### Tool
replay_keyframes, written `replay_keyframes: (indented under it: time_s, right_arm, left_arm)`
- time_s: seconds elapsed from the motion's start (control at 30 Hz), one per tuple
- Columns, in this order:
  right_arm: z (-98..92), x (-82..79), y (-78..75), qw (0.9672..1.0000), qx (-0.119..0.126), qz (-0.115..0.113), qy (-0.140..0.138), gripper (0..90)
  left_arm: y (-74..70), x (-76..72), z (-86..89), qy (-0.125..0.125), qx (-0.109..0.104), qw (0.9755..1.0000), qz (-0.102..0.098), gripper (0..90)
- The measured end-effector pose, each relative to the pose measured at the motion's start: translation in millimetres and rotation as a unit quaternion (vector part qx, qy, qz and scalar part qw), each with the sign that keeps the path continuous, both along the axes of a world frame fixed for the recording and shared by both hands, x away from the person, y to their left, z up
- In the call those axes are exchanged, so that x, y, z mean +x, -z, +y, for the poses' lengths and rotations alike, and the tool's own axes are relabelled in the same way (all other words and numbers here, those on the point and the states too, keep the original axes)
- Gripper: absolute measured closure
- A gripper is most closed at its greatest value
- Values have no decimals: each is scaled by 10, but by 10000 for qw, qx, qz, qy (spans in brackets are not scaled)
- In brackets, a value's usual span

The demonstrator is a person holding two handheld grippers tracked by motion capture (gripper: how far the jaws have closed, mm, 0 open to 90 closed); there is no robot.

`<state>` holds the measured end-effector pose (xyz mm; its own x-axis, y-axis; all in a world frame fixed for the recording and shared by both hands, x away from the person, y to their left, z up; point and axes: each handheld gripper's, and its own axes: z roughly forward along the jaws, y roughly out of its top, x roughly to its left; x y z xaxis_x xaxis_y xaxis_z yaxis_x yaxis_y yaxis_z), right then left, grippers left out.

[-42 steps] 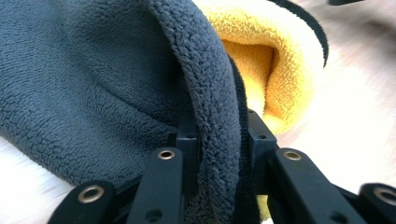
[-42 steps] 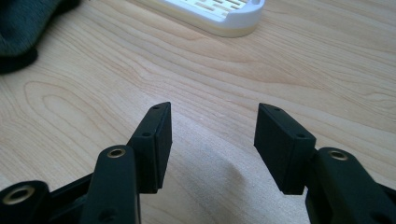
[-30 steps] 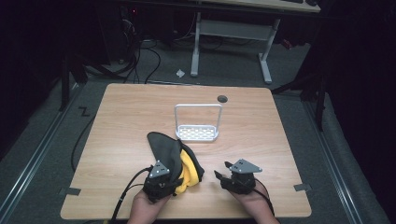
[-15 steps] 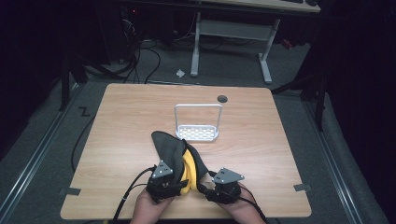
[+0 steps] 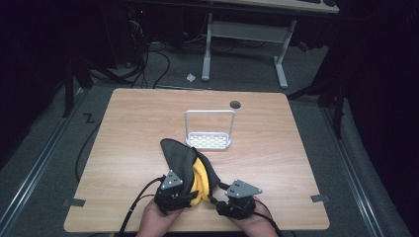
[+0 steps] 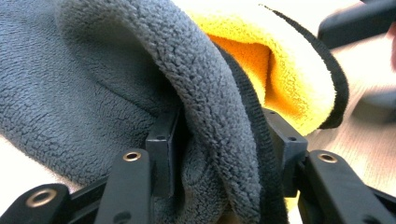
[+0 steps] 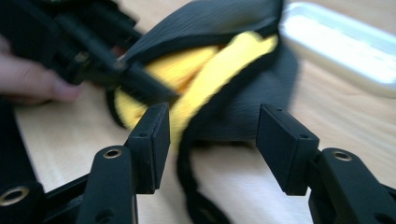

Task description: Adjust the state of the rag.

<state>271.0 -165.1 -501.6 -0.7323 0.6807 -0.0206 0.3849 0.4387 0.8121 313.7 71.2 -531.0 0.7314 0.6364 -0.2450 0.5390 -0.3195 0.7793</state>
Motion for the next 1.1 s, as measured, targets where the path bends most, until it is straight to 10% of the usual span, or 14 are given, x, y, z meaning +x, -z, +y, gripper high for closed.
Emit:
replay_keyframes:
  time_s: [0.23,0.43,0.57,0.8,1.1]
  right_arm:
    - [33,25,46,9981,-538,-265,129,858]
    - [-363,219,10,9946,-559,-373,795,857]
    - [-827,524,128,9828,-841,-273,1623,845]
    - [-1179,833,270,9690,-982,-23,2267,783]
    - [-1179,613,46,9734,-430,-105,2248,541]
  left_arm:
    - [-76,-51,57,-5,-39,9999,-162,647]
    - [-208,-158,79,274,-348,9986,-281,672]
    - [-146,-207,-74,682,-263,9973,-93,571]
    - [-143,-208,-91,781,-394,9962,42,462]
    - [-161,-174,-44,692,-430,9967,-33,493]
